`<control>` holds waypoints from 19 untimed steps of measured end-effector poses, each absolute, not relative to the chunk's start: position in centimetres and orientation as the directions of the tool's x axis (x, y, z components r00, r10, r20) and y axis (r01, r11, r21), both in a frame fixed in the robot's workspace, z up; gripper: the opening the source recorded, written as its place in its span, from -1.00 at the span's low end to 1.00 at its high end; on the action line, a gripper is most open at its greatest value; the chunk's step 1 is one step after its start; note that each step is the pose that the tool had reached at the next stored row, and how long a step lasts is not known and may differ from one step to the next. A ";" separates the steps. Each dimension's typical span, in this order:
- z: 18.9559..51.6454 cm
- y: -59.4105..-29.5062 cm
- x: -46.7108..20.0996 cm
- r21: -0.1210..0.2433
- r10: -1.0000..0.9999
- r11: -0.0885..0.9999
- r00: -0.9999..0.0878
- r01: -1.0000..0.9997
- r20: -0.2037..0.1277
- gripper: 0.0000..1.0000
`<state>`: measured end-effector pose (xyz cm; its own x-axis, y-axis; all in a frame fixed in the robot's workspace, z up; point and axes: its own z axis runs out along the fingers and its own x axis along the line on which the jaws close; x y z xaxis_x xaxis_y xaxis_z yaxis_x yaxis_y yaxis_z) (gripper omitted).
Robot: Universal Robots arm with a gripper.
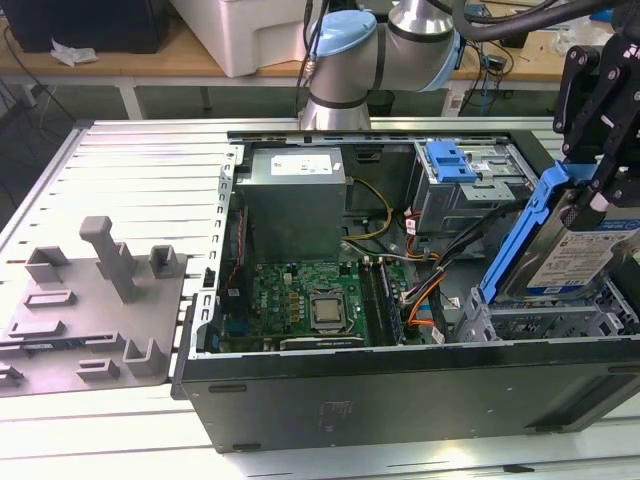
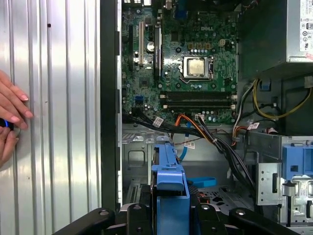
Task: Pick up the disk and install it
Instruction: 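Insert the disk into the insertion slot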
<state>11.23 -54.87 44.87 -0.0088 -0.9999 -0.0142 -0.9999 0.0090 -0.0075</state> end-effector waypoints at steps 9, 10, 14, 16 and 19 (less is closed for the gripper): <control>44.3 -54.9 11.2 -0.007 -1.000 0.011 -0.010 -1.000 -0.014 -0.27; 44.1 -54.9 11.2 -0.007 -1.000 0.011 -0.011 -1.000 -0.014 -0.27; 43.7 -54.9 11.2 -0.007 -1.000 0.012 -0.012 -1.000 -0.014 -0.27; 43.5 -54.9 11.2 -0.007 -1.000 0.012 -0.012 -1.000 -0.014 -0.27; 43.2 -54.9 11.2 -0.007 -1.000 0.012 -0.012 -1.000 -0.014 -0.27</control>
<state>11.23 -54.87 43.23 -0.0121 -0.9998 -0.0142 -0.9999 0.0122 -0.0075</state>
